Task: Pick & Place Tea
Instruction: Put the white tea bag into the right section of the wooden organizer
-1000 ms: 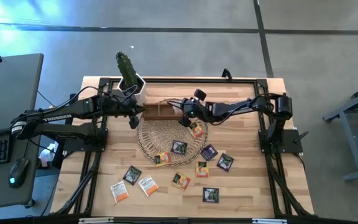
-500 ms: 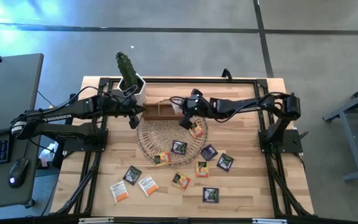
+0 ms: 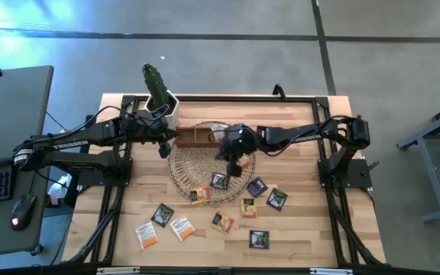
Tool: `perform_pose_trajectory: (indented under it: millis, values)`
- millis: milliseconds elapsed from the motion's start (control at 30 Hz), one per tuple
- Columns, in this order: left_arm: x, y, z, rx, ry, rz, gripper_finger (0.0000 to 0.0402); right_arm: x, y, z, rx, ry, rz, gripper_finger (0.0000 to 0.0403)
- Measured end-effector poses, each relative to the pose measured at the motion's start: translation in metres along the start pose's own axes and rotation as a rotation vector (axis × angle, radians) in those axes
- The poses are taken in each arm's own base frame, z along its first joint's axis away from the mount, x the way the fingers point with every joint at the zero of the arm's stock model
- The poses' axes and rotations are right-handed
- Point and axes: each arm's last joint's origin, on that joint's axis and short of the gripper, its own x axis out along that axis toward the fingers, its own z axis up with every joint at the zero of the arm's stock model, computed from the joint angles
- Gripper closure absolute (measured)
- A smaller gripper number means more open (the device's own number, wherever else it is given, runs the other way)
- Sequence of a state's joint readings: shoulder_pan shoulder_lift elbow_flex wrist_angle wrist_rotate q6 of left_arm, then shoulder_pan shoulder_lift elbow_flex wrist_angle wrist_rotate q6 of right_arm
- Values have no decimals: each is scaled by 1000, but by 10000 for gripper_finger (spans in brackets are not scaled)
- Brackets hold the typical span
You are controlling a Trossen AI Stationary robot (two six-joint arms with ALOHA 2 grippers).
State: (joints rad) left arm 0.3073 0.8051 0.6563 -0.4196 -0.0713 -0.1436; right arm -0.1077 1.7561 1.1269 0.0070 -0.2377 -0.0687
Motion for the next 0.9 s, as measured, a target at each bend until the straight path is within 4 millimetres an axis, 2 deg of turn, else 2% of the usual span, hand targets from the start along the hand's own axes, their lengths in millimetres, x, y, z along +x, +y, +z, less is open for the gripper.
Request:
perform_pose_trajectory:
  millis: [133, 433, 700, 900]
  values:
    - [0, 0, 0, 0, 0, 0, 401, 4, 17, 5, -60, -46, 71, 394]
    - [1, -2, 8, 2, -77, -30, 401, 10, 46, 9, -132, -81, 27, 349]
    - [1, -5, 6, 6, -52, -136, 401, 11, 66, 18, -176, -187, 155, 312]
    - [1, -4, 8, 6, -66, -115, 401, 31, 77, 15, -206, -276, 204, 308]
